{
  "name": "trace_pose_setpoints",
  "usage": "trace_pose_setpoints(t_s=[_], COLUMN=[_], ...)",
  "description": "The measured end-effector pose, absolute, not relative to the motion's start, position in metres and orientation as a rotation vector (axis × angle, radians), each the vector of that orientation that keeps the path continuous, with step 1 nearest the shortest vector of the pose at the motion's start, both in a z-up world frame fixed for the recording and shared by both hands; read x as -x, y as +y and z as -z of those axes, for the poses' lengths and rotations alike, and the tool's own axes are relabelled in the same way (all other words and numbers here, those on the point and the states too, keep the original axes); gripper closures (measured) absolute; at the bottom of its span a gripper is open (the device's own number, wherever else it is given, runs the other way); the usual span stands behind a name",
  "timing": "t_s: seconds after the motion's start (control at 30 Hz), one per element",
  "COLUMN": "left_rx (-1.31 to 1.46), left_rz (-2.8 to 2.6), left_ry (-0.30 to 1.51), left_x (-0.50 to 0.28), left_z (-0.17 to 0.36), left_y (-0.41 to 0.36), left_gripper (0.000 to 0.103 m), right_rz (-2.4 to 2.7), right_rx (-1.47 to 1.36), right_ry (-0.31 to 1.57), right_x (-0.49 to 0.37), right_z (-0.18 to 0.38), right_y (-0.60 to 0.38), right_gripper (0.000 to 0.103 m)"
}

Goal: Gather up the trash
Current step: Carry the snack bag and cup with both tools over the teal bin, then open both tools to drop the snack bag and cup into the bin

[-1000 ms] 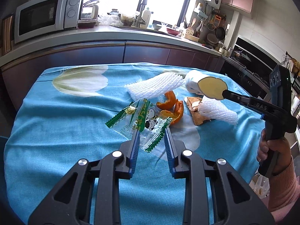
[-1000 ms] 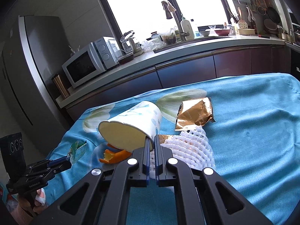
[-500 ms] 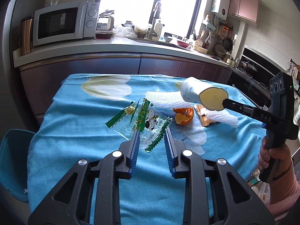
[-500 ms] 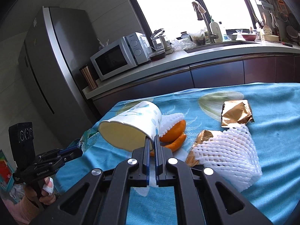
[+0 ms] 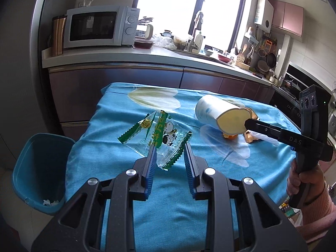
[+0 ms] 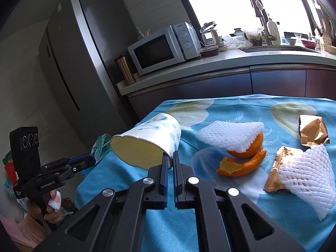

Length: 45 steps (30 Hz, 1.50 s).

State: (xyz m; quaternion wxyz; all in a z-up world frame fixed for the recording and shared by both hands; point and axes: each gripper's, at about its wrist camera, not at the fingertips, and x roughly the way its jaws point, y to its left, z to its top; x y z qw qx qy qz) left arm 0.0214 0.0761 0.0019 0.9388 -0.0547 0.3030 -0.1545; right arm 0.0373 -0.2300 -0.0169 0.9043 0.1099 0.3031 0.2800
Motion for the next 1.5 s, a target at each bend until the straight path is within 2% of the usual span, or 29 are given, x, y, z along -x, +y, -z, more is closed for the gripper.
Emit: trace_pose_setpoints(t_s=[0.73, 1.07, 1.5], left_rx=[0.202, 0.261, 0.305], left_rz=[0.048, -0.041, -0.105], left_ry=[0.592, 0.634, 0.7], left_x=[0.011, 0.005, -0.018], left_z=[-0.006, 0.016, 0.047], left_y=[0.197, 0.248, 0.277], left_gripper=[0.076, 0.076, 0.075], right_rz=[-0.819, -0.888, -0.93], right_rx=[-0.112, -0.045, 0.053], right_ry=[0.683, 0.723, 0.778], right_x=[-0.064, -0.074, -0.094], right_z=[0.017, 0.024, 0.034], right_y=[-0.11, -0.054, 0.007], right_gripper=[0.1, 0.1, 0.1])
